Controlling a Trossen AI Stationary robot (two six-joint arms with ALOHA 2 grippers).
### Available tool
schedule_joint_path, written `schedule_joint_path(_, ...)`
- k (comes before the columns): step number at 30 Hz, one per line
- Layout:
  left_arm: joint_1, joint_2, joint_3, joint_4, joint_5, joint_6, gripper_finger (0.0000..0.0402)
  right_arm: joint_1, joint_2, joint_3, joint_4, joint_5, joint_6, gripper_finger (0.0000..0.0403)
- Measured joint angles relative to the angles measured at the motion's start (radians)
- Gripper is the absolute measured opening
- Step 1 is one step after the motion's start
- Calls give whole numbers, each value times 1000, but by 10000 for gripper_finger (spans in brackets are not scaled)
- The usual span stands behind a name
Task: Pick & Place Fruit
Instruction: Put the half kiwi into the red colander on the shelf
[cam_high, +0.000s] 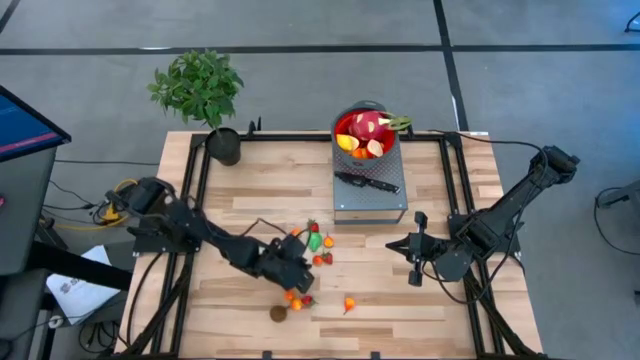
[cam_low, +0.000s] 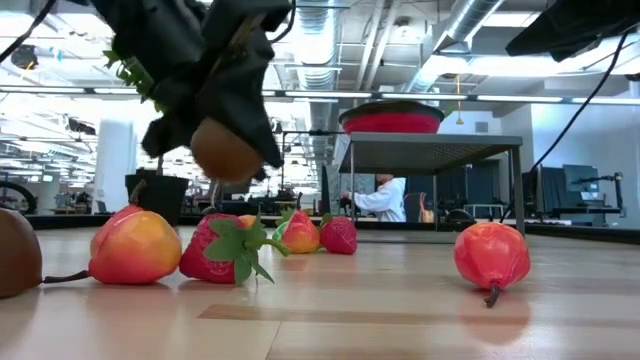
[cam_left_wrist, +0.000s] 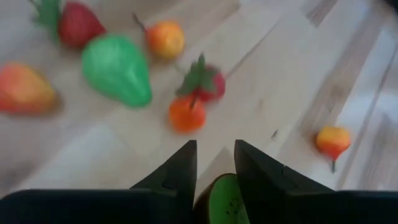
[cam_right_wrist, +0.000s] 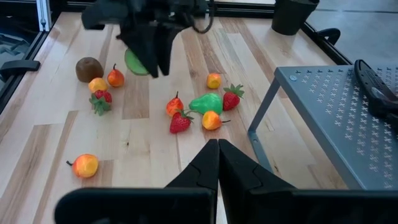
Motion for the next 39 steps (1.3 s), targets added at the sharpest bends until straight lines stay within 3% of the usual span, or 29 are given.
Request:
schedule_joint_path(27,18,2,2,15,-28,47,100,0,0,0,0,0,0,0)
schedule_joint_path(39,17,-176,2,-49,-34,73,99,0,0,0,0,0,0,0)
